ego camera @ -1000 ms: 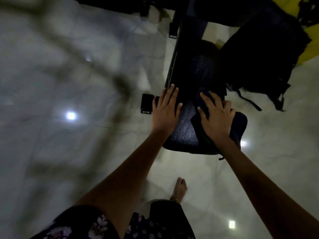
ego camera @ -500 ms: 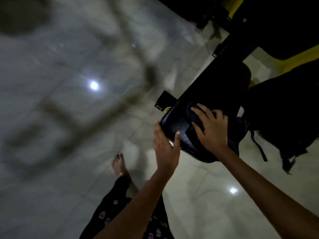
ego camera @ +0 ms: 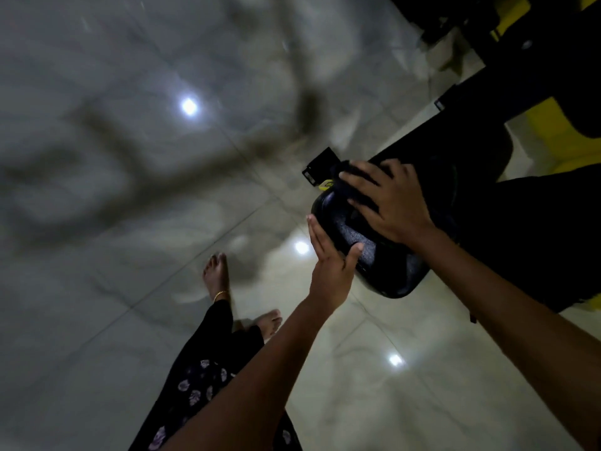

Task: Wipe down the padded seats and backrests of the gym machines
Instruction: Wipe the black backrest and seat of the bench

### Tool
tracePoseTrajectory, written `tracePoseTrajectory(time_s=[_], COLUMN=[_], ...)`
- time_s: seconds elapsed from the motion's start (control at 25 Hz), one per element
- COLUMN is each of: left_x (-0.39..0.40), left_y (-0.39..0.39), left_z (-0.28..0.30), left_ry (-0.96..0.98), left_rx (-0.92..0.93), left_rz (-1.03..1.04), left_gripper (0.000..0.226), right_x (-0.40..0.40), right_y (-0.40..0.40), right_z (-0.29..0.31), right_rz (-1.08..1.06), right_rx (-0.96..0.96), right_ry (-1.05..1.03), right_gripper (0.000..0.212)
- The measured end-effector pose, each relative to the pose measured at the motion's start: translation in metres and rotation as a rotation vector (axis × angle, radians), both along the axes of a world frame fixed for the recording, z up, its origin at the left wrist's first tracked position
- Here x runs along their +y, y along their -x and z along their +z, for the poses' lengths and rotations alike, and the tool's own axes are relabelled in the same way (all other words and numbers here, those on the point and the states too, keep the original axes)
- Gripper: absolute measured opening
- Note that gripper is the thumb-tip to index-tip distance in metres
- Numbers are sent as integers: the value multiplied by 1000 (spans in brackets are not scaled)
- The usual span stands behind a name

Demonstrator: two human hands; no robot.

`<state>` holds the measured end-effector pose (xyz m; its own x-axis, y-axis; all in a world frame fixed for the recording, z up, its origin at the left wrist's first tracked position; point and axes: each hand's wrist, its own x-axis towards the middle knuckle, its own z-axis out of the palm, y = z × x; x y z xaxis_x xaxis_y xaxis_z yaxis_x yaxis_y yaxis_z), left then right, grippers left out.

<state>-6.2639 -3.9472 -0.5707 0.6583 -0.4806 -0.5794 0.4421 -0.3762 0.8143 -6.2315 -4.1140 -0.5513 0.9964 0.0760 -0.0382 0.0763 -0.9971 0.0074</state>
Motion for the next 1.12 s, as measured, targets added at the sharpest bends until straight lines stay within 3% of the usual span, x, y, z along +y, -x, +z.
tracePoseTrajectory(time_s=[0.04, 0.16, 0.2, 0.32, 0.4, 0.52, 0.6, 0.72, 0.92, 1.04, 1.12], left_x=[0, -1, -1, -1, -1, 5, 8, 3, -20, -42, -54], left_y=[0, 2, 3, 5, 6, 5, 1, -7, -52, -68, -75], left_z=[0, 0, 1, 2, 4, 1, -2, 8, 7, 8, 7], left_ry=[4, -13, -31, -55, -50, -112, -178, -196, -270, -370, -438], left_rx=[8, -12, -34, -82, -108, -191, -229, -278, -456, -582, -648], left_rz=[2, 7, 4, 21, 43, 40, 29, 83, 74, -68, -159], left_gripper=[89, 89, 89, 90, 91, 91, 88, 78, 57, 67, 71], right_x=[-4, -2, 9, 39, 21, -5, 2, 8, -45, -41, -62], right_y=[-13, -51, -56, -51, -64, -92, -88, -74, -90, -72, -82], right_z=[4, 11, 12, 12, 21, 22, 16, 18, 13, 10, 18], right_rz=[23, -265, -243, 115, 172, -93, -38, 126, -167, -34, -82], right_rx=[20, 68, 121, 233, 390, 494, 449, 437, 371, 284, 306], right_ry=[-22, -35, -31, -80, -101, -6, 60, -66, 31, -50, -76], right_gripper=[45, 57, 60, 60, 62, 46, 44, 61, 51, 61, 62])
